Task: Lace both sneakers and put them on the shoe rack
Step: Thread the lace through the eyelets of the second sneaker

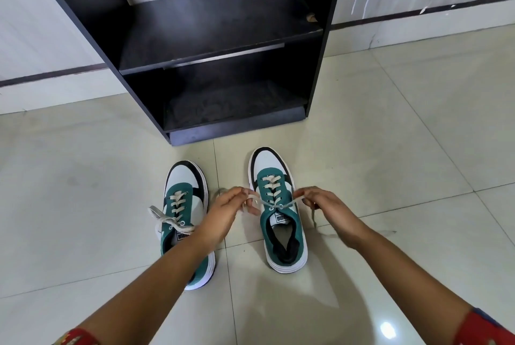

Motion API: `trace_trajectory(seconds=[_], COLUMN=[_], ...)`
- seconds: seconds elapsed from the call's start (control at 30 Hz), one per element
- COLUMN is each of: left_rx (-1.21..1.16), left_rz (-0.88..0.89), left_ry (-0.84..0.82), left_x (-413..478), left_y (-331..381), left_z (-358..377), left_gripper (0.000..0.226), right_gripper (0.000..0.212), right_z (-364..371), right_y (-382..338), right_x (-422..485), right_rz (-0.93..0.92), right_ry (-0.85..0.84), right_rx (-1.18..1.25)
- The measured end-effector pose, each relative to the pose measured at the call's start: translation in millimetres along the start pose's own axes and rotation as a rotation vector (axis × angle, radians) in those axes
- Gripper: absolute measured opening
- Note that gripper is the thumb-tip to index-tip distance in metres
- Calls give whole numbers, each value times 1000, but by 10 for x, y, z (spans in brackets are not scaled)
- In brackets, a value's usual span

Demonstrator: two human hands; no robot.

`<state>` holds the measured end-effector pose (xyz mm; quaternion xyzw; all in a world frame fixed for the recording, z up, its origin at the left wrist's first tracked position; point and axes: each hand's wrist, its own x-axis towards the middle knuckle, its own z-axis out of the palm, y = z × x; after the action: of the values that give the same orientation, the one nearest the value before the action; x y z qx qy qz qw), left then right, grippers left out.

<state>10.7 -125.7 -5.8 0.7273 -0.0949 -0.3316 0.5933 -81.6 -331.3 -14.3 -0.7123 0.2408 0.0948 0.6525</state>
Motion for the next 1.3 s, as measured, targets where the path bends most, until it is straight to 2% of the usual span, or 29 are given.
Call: trace_trajectory(seconds=[0.07,0.13,0.3,0.4,0.53,0.67,0.83,0.9,1.03,1.13,1.3], left_rx=[-255,-375,-230,-180,-43,-48,21,3,-62,-97,-137], left_rz=[-75,-139,-232,-252,-129,-42,61,31,-113,-138,-141], left_ry=[-75,-123,-34,-35,-51,-125,-283,-272,-218,-251,-146], left_x=[23,53,147,182,132,81,47,71,189,233,220], left_y=[16,17,-19,-25,33,77,178,170,92,83,53], left_z=[94,145,169,187,205,234,347,340,247,229,250], left_gripper=[35,35,33,33,32,30,18,14,33,12,14], right_gripper=[35,35,34,35,32,31,19,20,15,13,5], right_z=[86,164,187,187,183,268,388,406,396,372,344], right_y=[-20,-11,43,72,50,-55,-92,-78,-78,-82,-70], right_x=[13,51,84,60,74,72,21,10,-9,-11,12], right_rz=[-11,14,80,112,69,-14,-21,-16,-93,-132,-156], right_ry=[-60,-114,-90,-73,-71,-83,-68,-62,-124,-165,-156], right_rx=[243,437,554,620,459,264,314,329,250,200,189])
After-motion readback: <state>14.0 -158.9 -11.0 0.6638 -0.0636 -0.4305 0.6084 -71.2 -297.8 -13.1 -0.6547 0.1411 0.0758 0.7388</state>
